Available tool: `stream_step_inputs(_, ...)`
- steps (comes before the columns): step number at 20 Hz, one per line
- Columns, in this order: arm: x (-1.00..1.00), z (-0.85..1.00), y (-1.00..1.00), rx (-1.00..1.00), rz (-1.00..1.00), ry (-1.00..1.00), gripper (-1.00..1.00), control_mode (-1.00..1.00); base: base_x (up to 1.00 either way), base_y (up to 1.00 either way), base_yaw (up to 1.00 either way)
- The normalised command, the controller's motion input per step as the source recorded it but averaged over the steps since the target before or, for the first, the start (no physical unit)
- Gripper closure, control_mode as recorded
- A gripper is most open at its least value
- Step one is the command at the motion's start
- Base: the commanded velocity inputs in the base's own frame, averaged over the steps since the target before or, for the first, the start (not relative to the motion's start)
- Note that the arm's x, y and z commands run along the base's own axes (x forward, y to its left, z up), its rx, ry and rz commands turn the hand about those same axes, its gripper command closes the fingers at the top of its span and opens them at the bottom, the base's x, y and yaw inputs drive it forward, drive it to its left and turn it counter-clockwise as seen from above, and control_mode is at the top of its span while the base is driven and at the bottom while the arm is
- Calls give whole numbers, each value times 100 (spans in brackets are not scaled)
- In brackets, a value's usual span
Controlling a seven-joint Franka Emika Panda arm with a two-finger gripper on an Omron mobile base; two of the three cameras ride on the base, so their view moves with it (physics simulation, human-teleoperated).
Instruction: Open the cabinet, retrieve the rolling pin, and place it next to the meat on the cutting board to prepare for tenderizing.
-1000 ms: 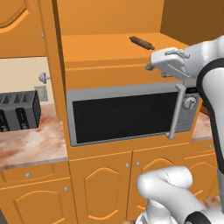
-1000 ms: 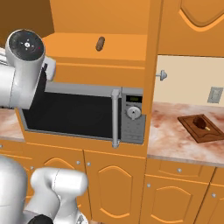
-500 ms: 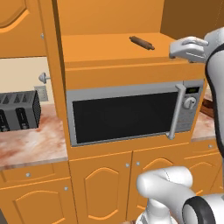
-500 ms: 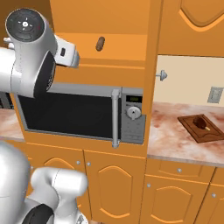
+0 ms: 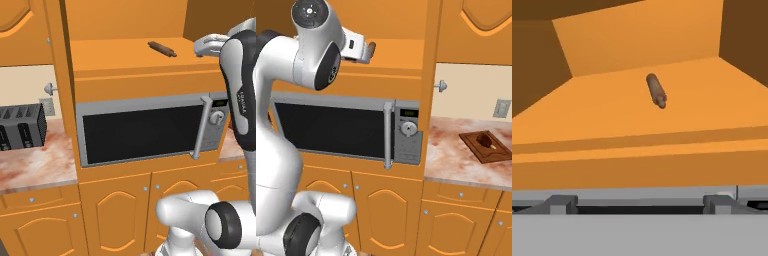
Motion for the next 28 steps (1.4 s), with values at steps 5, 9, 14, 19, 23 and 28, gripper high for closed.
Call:
stream_step_inputs(5,58,0,-7,-6,-1,0,-100,-100,0,0,0)
stream_step_inputs(9,52,0,0,-3,0,-4,-100,-100,0,0,0)
stream_step_inputs(14,49,0,0,-1,0,-6,-100,-100,0,0,0)
stream_step_inputs(19,41,-8,0,-1,0,-4,-100,-100,0,0,0)
stream_step_inputs(23,56,-7,-1,-4,0,0,-100,-100,0,0,0)
stream_step_inputs(28,62,-6,-2,-2,0,0,-100,-100,0,0,0)
